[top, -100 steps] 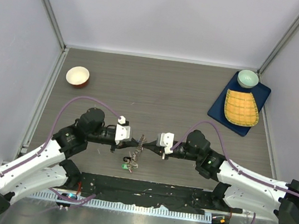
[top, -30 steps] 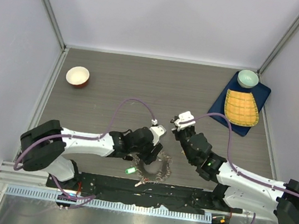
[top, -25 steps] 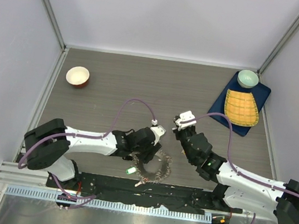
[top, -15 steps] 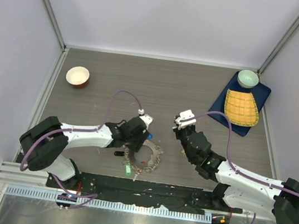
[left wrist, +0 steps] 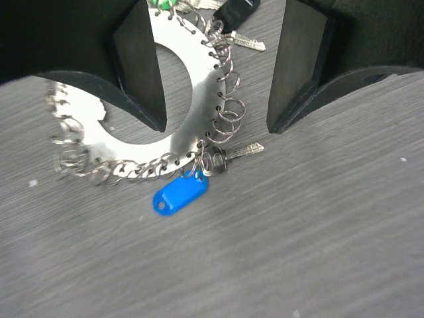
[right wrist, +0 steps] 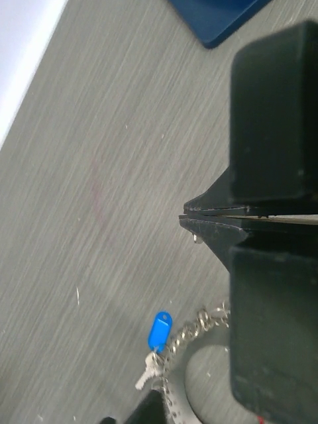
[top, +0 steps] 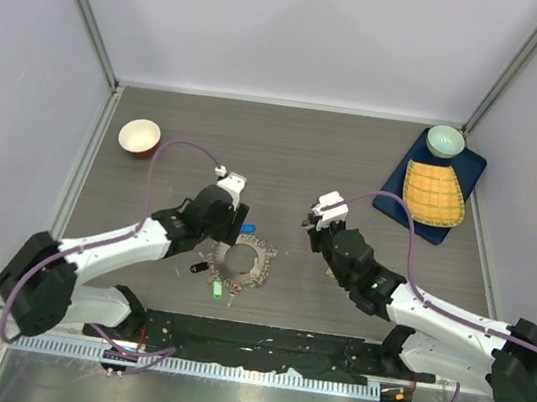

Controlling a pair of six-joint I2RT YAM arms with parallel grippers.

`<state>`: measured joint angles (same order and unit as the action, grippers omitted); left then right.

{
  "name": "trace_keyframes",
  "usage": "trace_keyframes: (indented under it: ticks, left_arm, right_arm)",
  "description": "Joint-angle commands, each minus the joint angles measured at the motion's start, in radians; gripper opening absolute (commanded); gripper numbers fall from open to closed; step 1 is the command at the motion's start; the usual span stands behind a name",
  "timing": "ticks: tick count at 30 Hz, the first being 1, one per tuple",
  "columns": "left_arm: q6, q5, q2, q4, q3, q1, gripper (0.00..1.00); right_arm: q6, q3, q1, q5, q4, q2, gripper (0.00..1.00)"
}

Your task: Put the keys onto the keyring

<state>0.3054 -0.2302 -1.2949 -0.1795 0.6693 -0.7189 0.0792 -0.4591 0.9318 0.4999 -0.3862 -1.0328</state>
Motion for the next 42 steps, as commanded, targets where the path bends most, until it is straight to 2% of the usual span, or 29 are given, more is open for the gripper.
trace_keyframes:
  ticks: [1,6,12,19,23,28,33,42]
  left_arm:
    - [-0.023,-0.072,0.233,0.075,-0.025,0.003,0.69]
    - [-0.046,-0.124,0.532,-0.033,-0.021,0.004,0.83]
    - [-0.091,-0.146,0.724,-0.239,0.062,0.004,0.92]
    - [-0.158,-0.152,0.882,-0.364,0.053,0.004,0.95]
    - [-0.183,-0.156,0.942,-0.330,-0.010,0.004,0.96]
    - [-0.219,-0.159,0.960,-0.337,-0.019,0.004,0.96]
    - [-0.226,-0.146,0.961,-0.344,-0.022,0.006,0.96]
    - [-0.238,-0.101,0.957,-0.331,-0.030,0.035,0.96]
  right_arm:
    - [-0.146,-0.095,-0.002,-0.107,0.235,0.050,0.01]
    - [-0.275,-0.142,-0.002,-0.188,0.469,0.115,0.01]
    - [-0.371,-0.222,-0.002,-0.337,0.706,0.080,0.01]
    - [-0.417,-0.277,-0.019,-0.348,0.776,-0.088,0.01]
    - [-0.363,-0.322,-0.088,-0.325,0.761,-0.205,0.01]
    - [-0.302,-0.361,-0.198,-0.334,0.600,-0.334,0.01]
    - [-0.219,-0.443,-0.241,-0.304,0.509,-0.536,0.01]
    - [-0.162,-0.396,-0.268,-0.333,0.258,-0.659,0.01]
